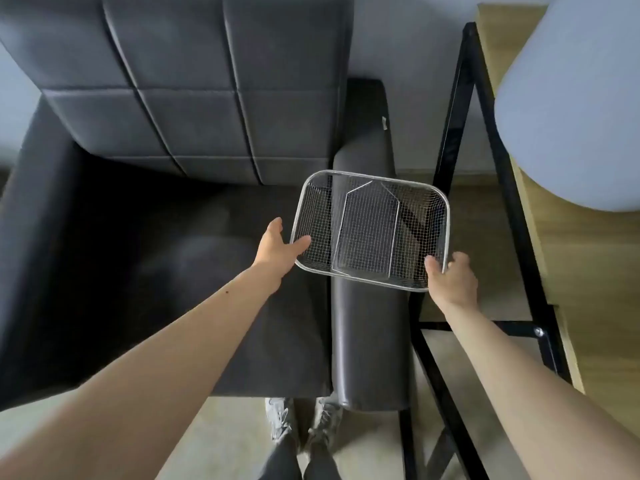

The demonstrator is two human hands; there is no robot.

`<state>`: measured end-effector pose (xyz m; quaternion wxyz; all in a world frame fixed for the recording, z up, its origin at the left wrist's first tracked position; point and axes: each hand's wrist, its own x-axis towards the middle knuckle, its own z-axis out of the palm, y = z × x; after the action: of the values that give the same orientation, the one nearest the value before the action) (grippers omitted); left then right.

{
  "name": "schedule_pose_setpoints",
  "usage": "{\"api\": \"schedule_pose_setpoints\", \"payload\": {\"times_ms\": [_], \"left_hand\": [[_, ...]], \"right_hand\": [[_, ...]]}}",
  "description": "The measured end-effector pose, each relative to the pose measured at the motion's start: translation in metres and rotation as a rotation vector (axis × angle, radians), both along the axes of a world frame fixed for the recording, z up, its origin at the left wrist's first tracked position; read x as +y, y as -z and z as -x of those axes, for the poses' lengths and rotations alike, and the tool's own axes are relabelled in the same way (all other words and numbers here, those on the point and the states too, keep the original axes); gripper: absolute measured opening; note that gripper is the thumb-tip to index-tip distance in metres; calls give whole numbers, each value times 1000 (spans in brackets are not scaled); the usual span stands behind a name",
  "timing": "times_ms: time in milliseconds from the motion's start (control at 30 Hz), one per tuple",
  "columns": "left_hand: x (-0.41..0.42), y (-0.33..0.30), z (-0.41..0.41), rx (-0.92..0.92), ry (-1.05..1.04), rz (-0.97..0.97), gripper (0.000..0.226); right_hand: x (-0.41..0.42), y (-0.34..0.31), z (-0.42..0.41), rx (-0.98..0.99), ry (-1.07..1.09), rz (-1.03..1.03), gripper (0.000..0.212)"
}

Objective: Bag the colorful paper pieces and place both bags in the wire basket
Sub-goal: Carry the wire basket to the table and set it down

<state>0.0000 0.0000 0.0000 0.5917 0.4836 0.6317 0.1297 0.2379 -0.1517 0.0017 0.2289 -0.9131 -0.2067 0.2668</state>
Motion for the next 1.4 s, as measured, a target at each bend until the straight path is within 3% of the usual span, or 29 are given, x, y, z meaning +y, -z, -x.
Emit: {"api": "schedule_pose_setpoints", "payload": {"times_ms": [67, 200, 400, 767, 867, 967, 1400], "left_hand": [[4, 8, -4, -23, -34, 27, 75], [5, 21, -11, 12, -47, -24, 13], [11, 34, -7, 47, -32, -16, 18], [5, 18, 19, -14, -169, 39, 16], [-4, 4, 36, -25, -205, 31, 13], [-14, -15, 57, -49, -310, 26, 24], [-66, -83, 175, -91, -605, -83, 24]], "right_hand": [[3, 7, -5, -19, -7, 12, 47], [2, 20, -10, -12, 10, 29, 36], [6, 29, -17, 32, 15, 30, 14], [7, 4, -14, 73, -97, -22, 16], [9, -13, -5, 74, -143, -51, 7], [11, -33, 12, 79, -187, -126, 5], [36, -97, 110, 131, -406, -168, 7]]}}
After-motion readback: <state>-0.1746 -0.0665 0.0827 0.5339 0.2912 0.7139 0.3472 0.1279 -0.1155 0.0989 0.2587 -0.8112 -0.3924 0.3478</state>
